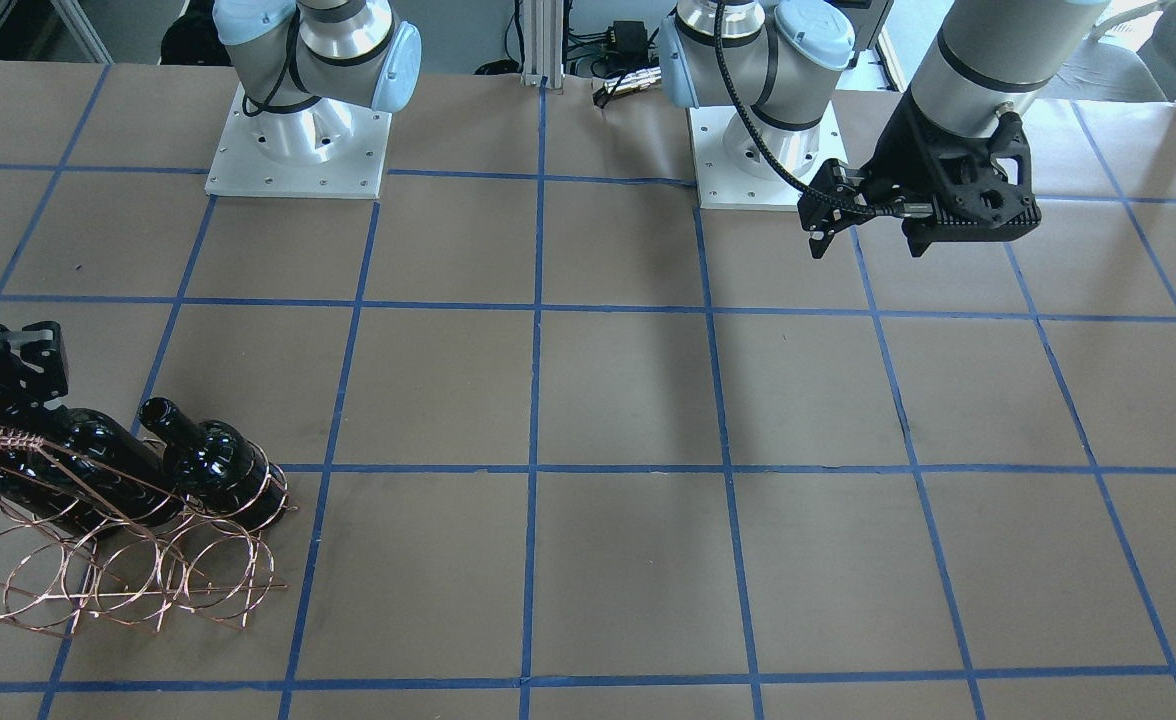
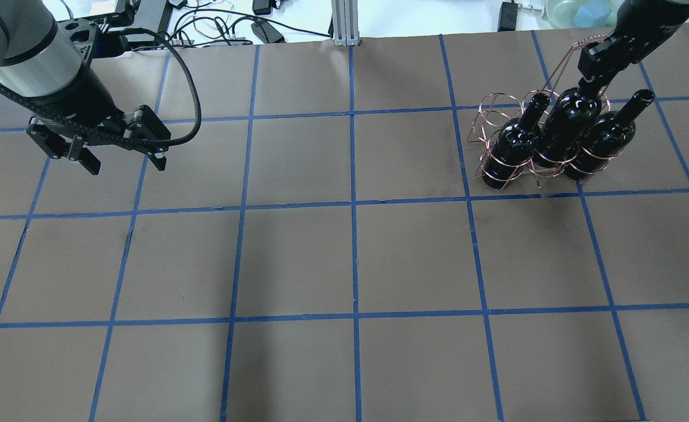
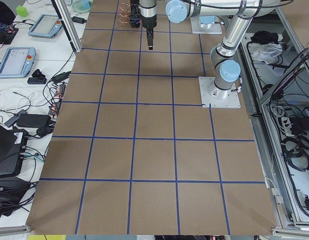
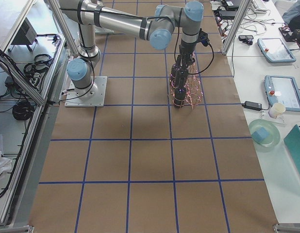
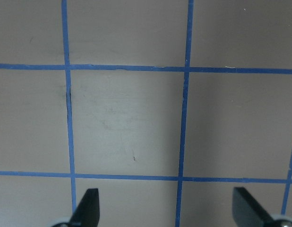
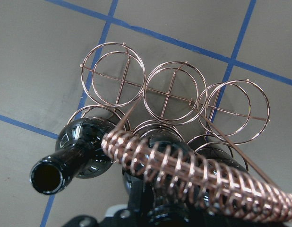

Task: Place wine into wine basket
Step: 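Tilt and lower the bottle into the empty rack slot with the right gripper, then open the right gripper and release the bottle in the rack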

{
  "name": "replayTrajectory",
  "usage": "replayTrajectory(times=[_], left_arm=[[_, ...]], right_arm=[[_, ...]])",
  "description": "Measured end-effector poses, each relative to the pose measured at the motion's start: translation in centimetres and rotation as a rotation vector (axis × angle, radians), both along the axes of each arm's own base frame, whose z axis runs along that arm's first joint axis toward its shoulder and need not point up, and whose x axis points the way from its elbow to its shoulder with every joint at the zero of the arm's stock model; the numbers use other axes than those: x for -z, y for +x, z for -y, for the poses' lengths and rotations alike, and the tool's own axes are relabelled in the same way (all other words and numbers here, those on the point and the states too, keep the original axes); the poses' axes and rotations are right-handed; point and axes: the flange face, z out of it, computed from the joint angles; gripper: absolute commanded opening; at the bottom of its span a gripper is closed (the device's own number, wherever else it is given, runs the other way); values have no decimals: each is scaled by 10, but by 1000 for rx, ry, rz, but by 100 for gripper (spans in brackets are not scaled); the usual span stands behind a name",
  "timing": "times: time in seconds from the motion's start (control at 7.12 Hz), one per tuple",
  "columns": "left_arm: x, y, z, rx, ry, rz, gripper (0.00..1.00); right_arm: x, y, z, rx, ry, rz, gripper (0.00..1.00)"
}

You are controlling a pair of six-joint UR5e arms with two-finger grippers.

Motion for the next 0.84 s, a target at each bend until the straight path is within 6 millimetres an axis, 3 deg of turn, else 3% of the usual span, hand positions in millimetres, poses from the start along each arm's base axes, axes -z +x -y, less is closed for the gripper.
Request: replayTrajectory(times=[0.56, 0.7, 0.84], left_arm=[[-2, 0, -1, 6, -5, 1, 100], [-3, 0, -1, 7, -6, 2, 100], [-3, 1, -2, 6, -6, 2, 100]], right_arm=[[42, 0, -4, 9, 1, -8, 0], [45, 0, -5, 9, 6, -8, 36], [47, 0, -6, 13, 9, -8, 85]])
